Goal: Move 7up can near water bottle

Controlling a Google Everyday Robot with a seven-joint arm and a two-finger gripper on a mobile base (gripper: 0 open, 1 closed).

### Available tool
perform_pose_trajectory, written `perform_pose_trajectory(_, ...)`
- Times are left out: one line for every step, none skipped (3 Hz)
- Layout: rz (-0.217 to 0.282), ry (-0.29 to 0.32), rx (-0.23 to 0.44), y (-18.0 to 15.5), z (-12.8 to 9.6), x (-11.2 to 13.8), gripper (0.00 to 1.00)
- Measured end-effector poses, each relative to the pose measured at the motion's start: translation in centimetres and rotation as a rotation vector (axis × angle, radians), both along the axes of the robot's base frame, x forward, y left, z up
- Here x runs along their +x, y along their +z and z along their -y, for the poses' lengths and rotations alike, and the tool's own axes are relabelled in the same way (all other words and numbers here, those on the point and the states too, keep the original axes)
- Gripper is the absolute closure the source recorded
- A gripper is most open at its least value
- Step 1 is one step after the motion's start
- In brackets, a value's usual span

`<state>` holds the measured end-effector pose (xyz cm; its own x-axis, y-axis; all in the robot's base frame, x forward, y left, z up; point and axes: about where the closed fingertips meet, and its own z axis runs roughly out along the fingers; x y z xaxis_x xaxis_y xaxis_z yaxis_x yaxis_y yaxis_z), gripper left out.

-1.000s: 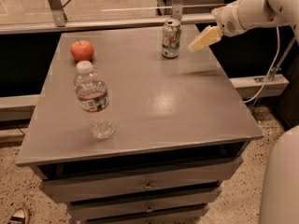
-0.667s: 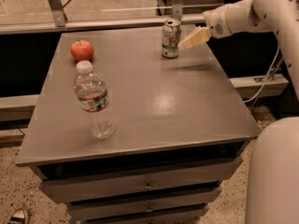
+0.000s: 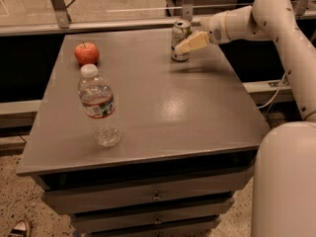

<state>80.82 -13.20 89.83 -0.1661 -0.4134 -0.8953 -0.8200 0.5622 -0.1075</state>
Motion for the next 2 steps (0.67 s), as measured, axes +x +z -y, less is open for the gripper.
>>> perform_pose_trajectory(-0.014, 0.057, 0.048, -0.64, -2.21, -0.77, 0.26)
perform_pose_trajectory(-0.018, 0.083, 0.075, -0.64, -2.88, -1.37, 0.49)
